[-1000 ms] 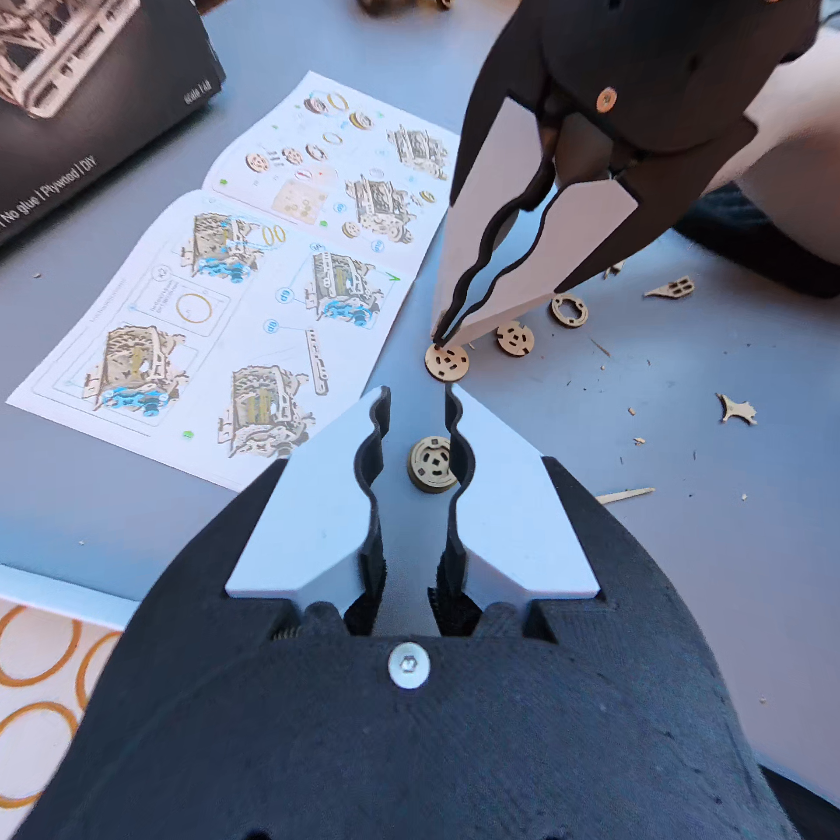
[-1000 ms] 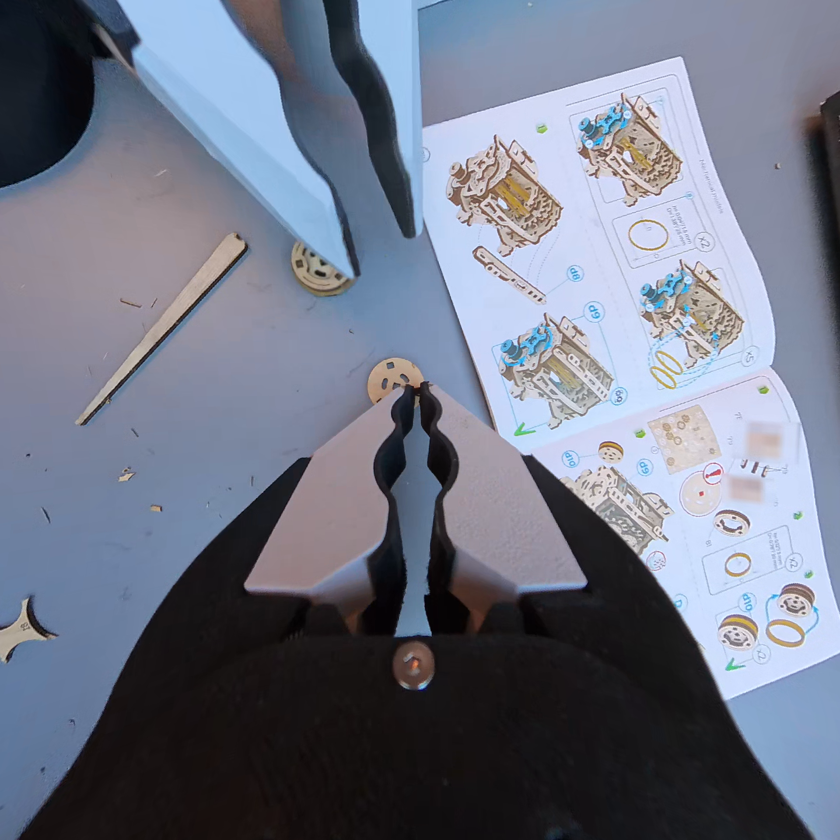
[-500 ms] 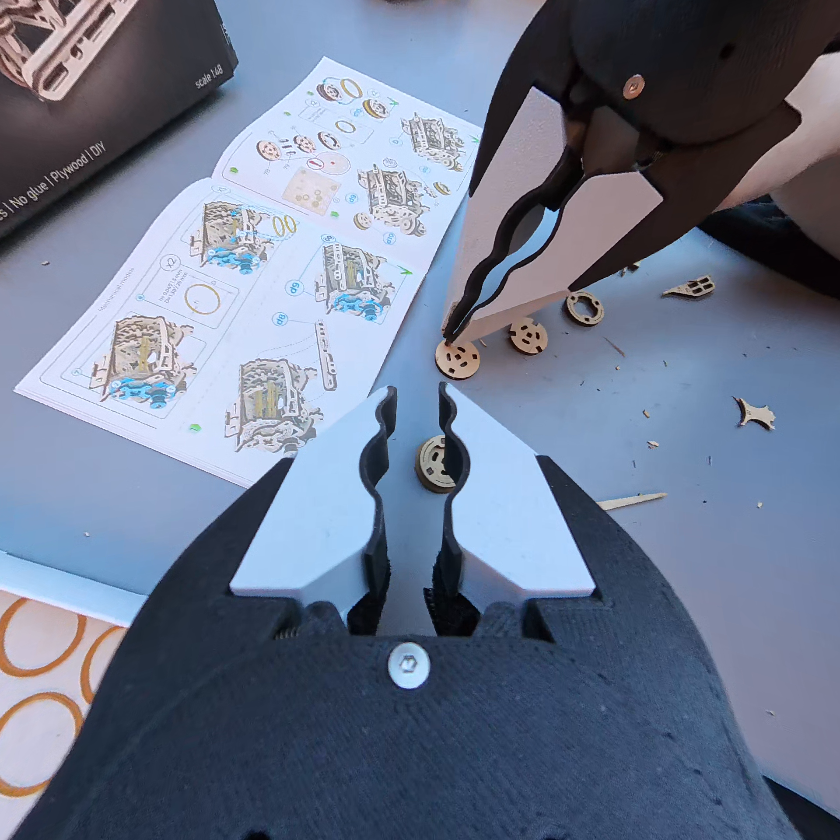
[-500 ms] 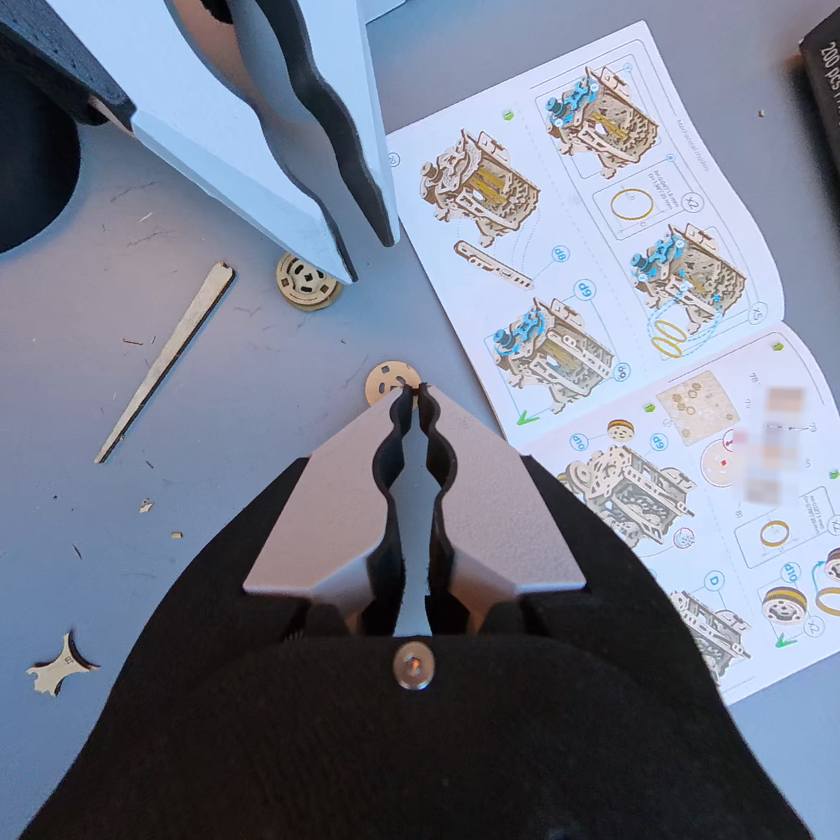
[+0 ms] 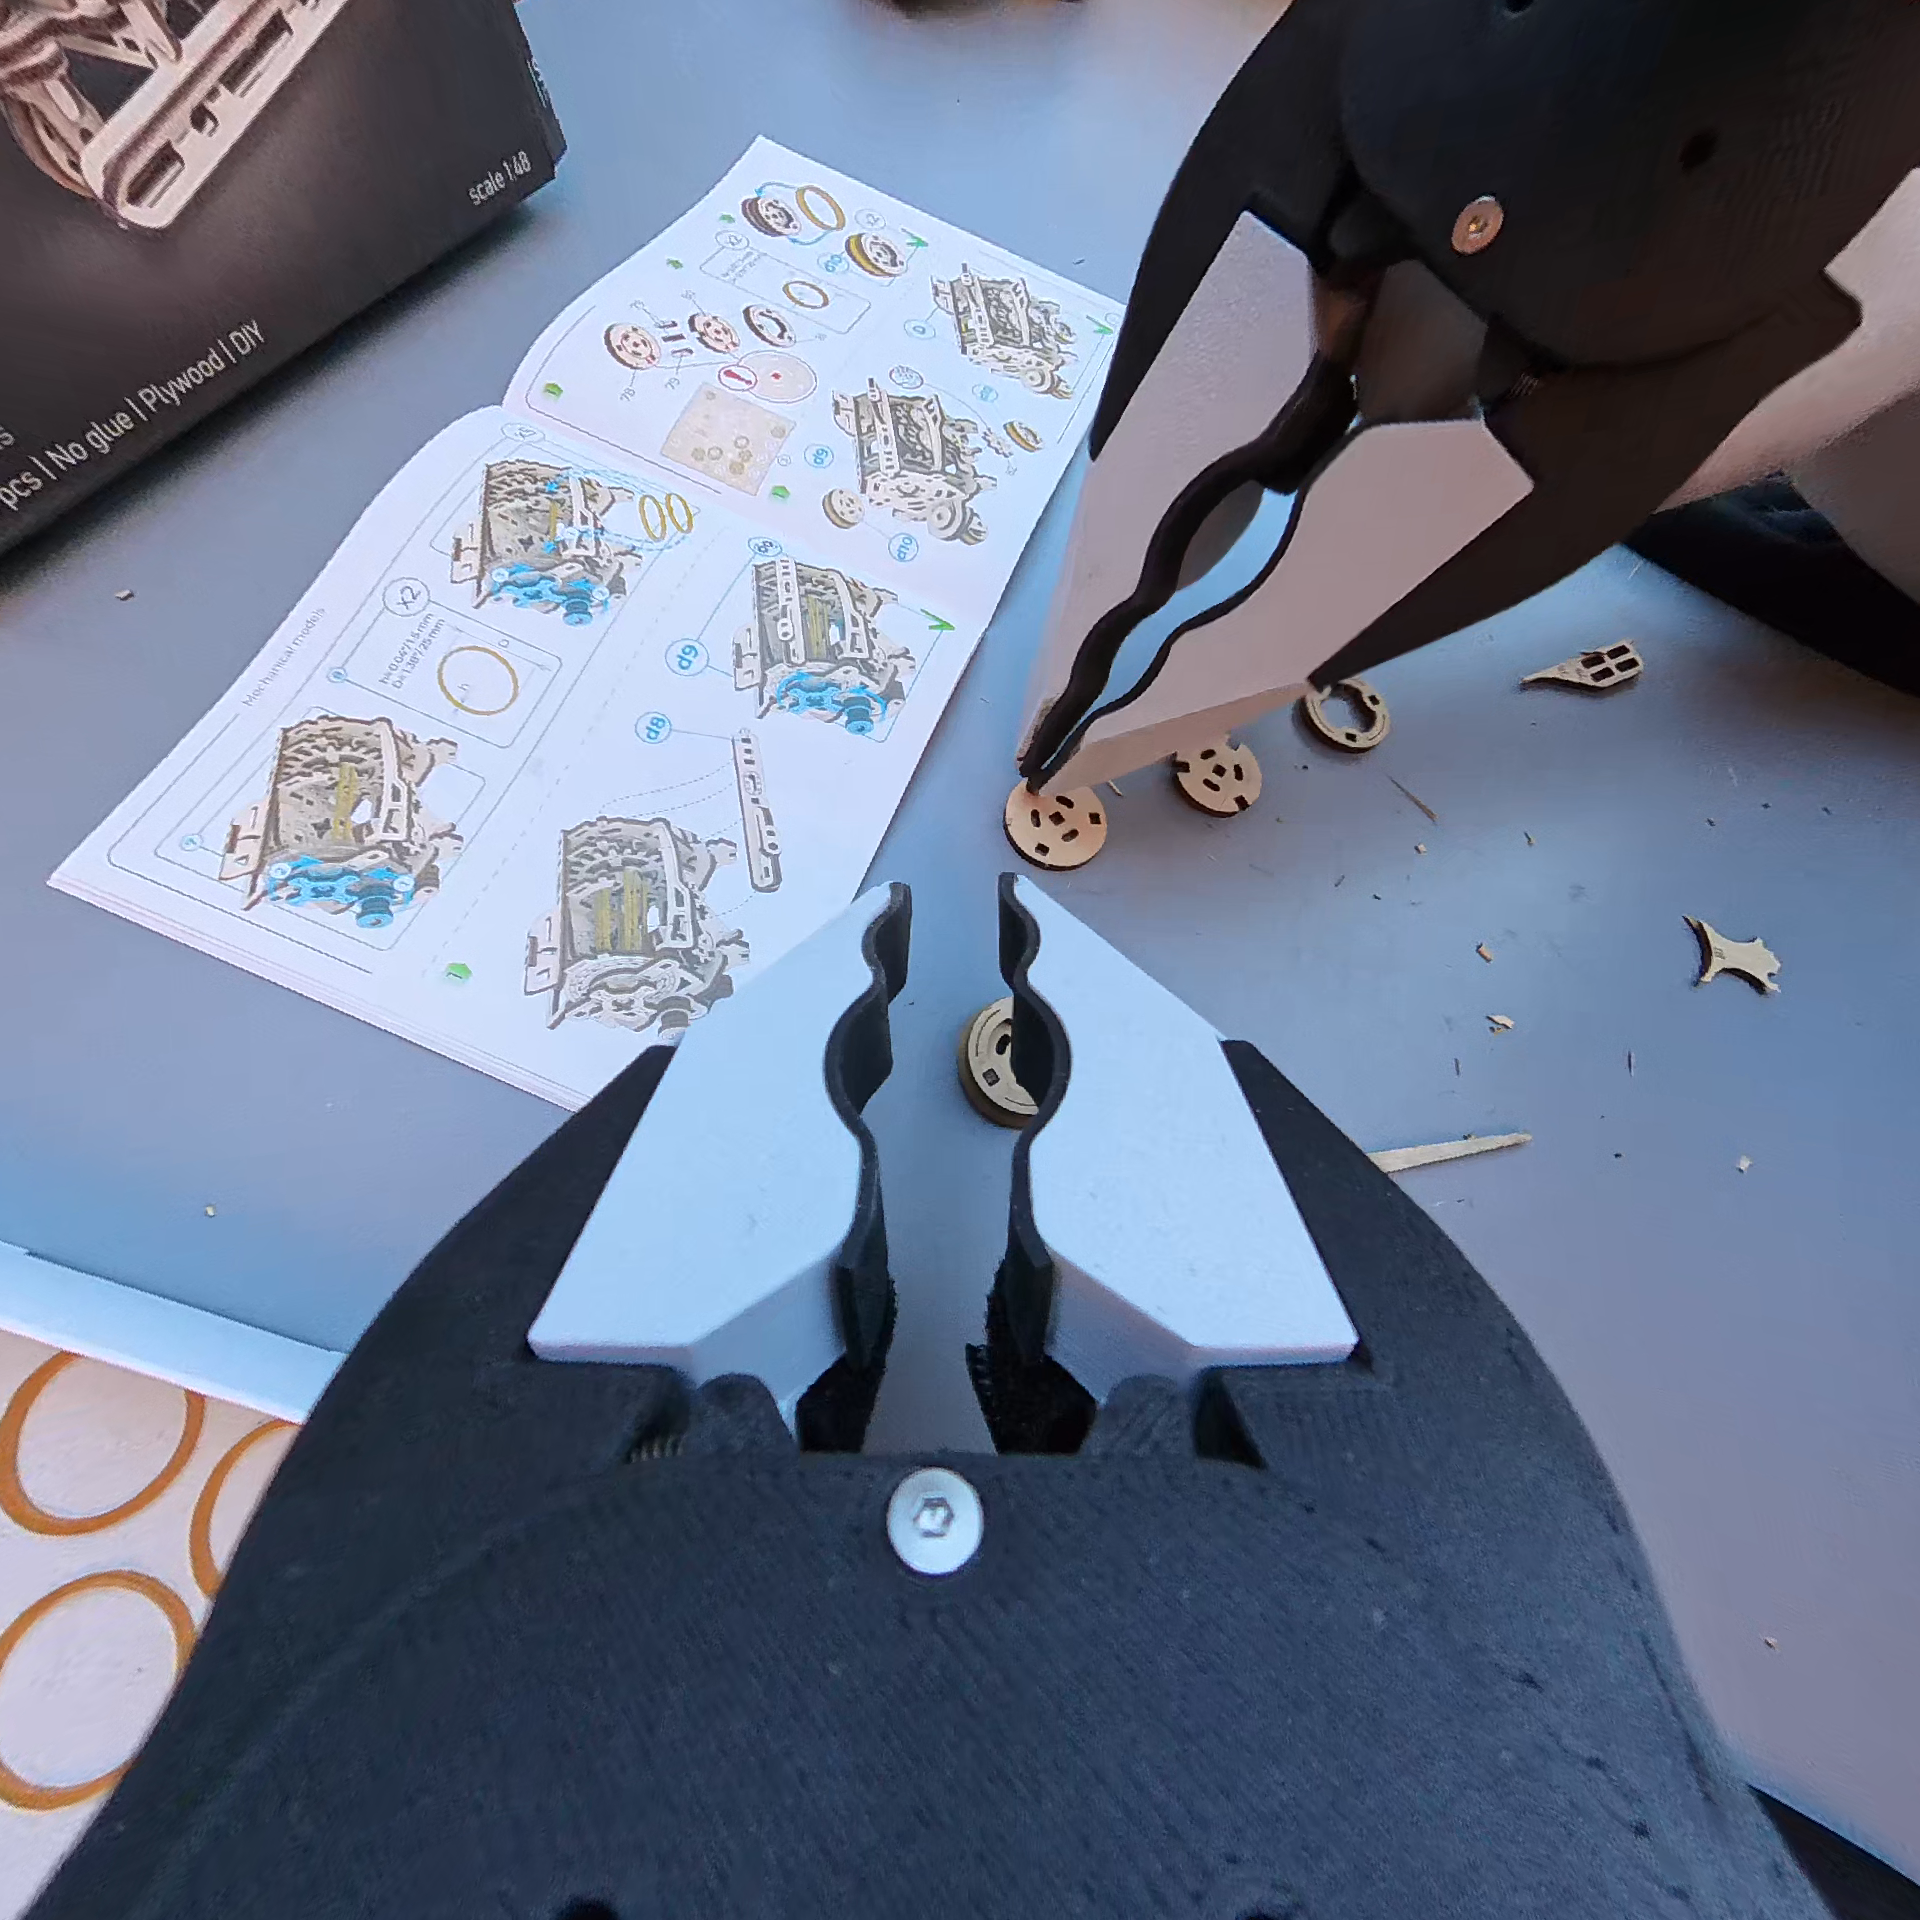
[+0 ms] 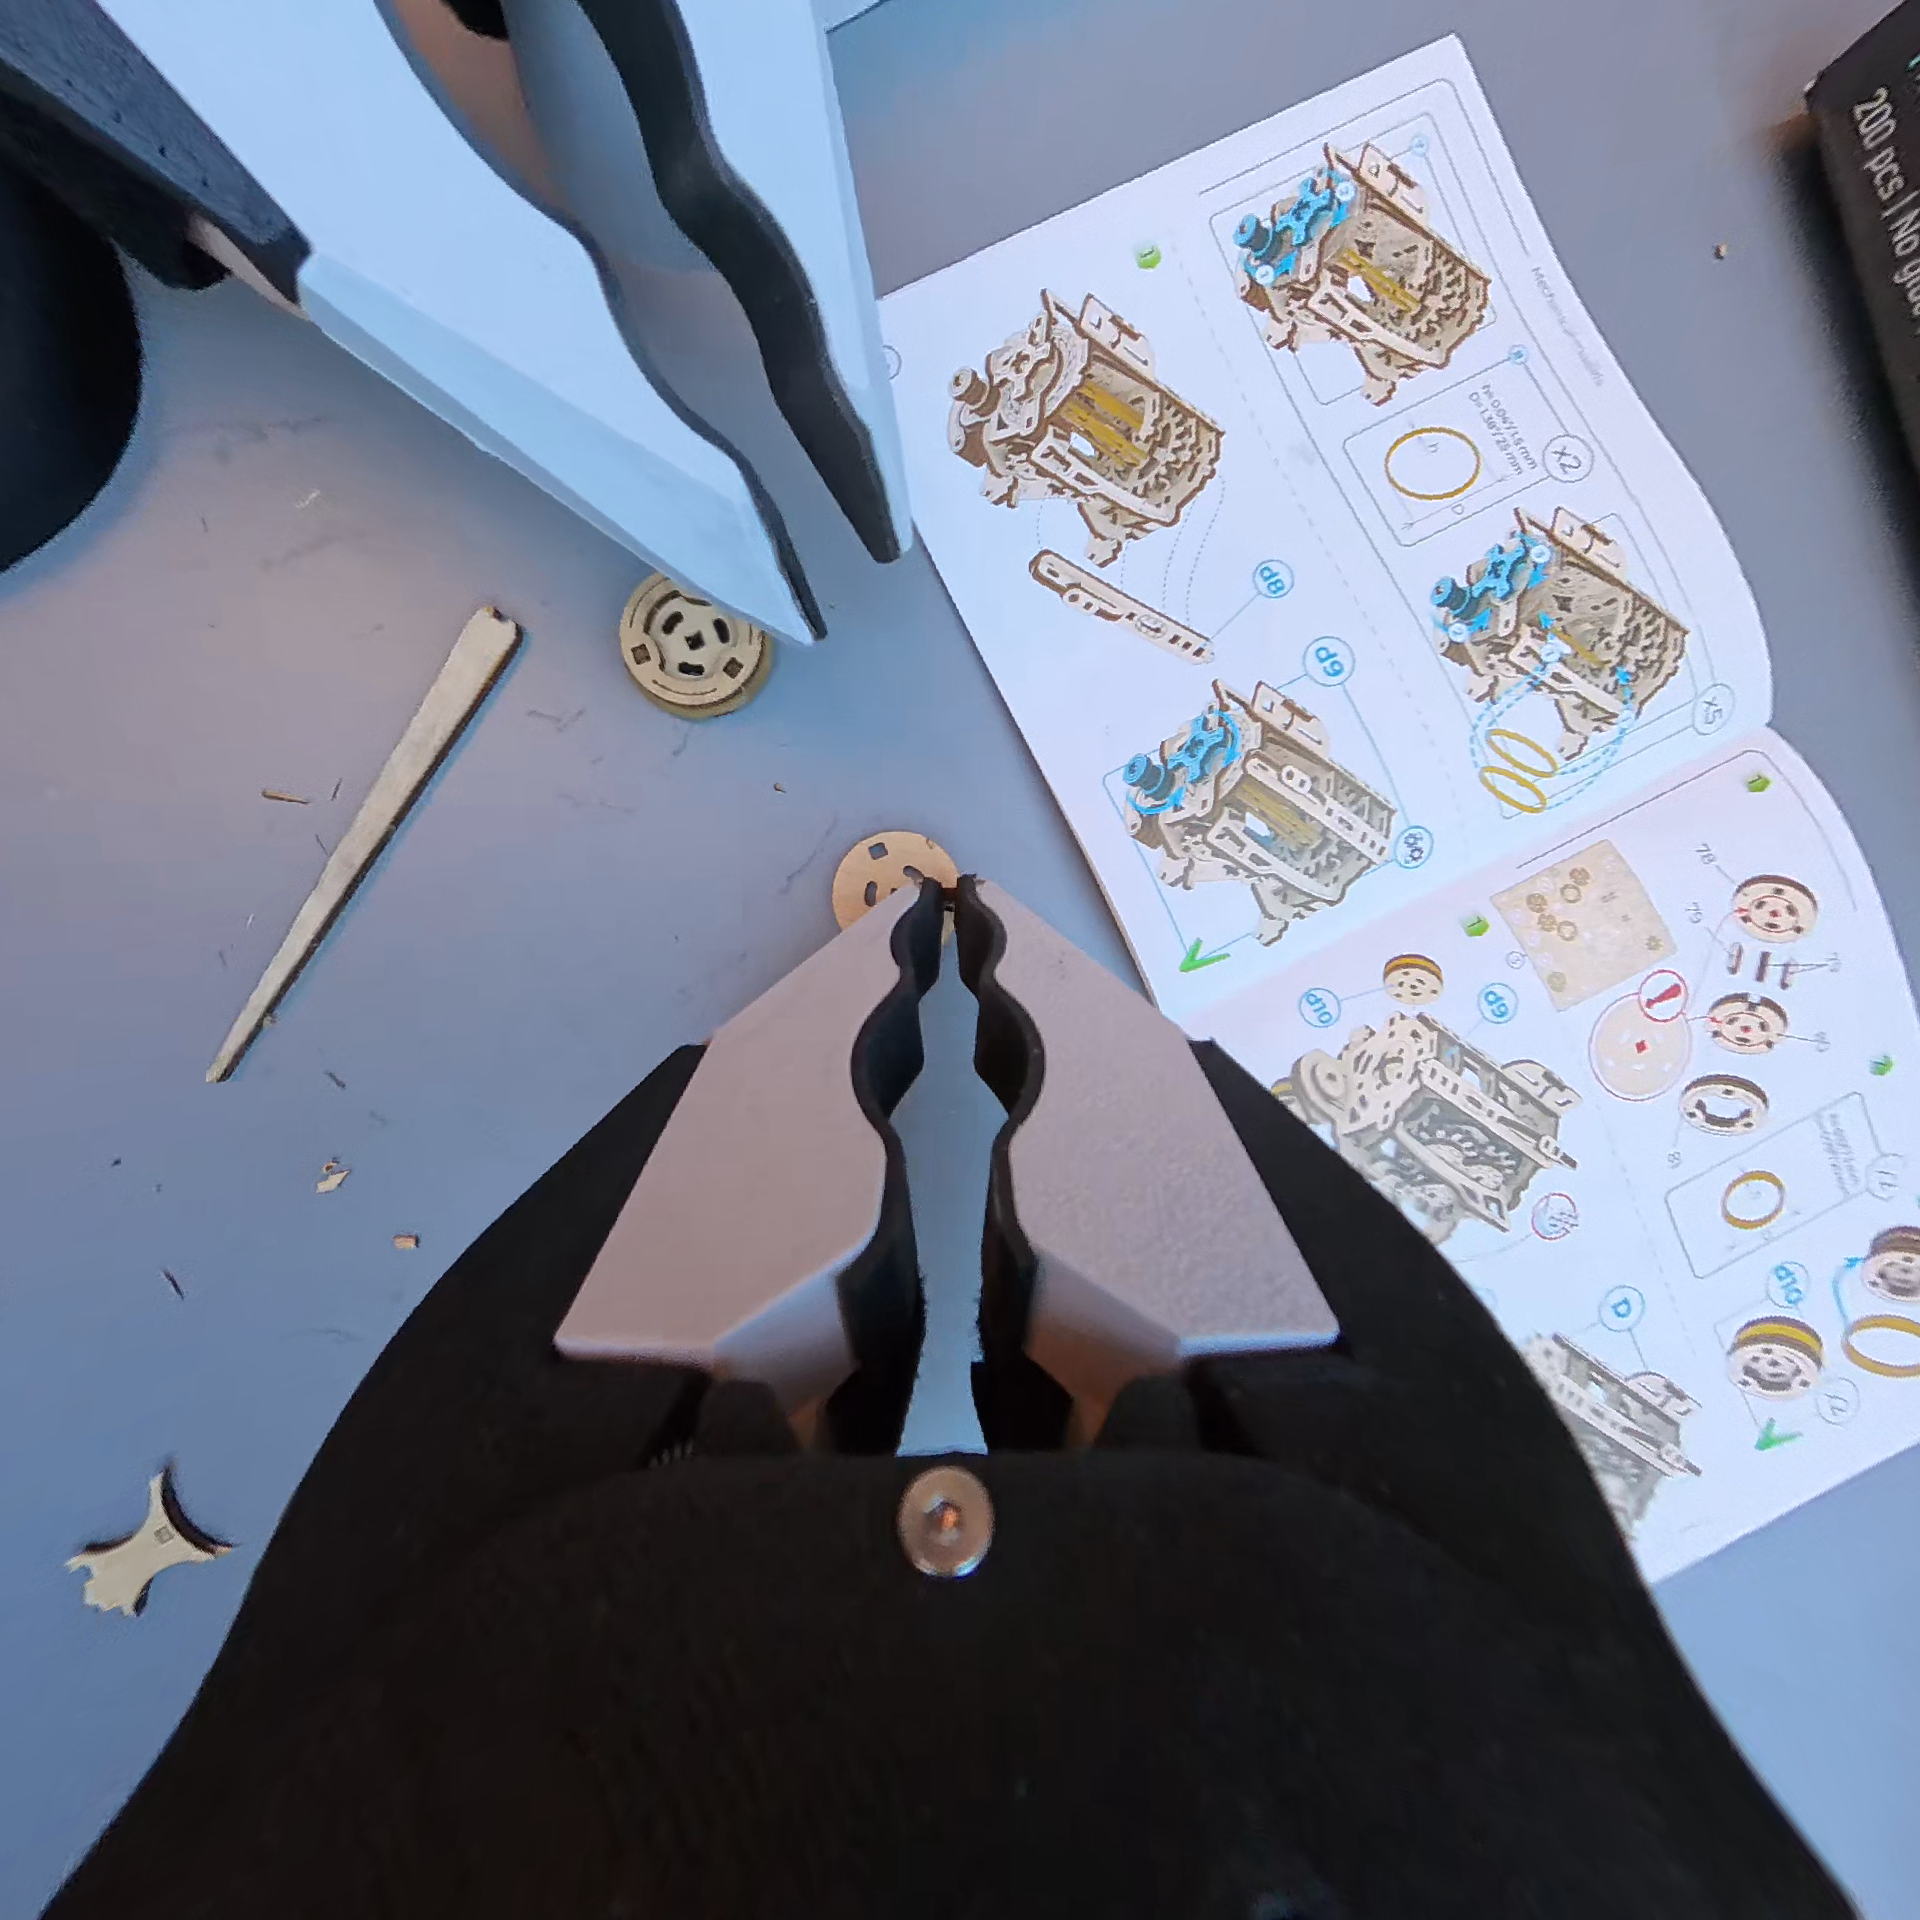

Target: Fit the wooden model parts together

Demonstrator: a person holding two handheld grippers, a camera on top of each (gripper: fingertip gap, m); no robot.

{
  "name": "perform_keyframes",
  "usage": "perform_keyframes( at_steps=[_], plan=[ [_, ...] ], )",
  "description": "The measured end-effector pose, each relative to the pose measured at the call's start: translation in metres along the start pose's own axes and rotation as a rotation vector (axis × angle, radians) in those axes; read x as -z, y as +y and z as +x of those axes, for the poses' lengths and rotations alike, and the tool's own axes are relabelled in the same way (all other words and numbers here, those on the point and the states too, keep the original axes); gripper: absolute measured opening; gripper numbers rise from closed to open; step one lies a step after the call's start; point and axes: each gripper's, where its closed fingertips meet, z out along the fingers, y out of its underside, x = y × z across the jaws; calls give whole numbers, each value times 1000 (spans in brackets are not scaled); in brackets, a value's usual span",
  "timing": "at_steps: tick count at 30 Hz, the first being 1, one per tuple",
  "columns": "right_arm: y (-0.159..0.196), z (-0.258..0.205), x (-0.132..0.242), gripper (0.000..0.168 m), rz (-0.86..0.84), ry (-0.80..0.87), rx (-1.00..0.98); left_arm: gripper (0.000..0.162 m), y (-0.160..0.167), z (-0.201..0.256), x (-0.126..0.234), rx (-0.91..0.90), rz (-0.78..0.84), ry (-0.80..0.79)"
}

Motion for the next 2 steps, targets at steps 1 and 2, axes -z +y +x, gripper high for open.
perform_keyframes(
  at_steps=[1, 2],
  plan=[
    [0, 0, 0, 2, 12, -21, -19, 15, 0, 0, 0, 1, 0, 0],
    [1, 0, 1, 2, 23, -37, -31, 15, 0, 0, 0, 2, 0, -1]
  ],
)
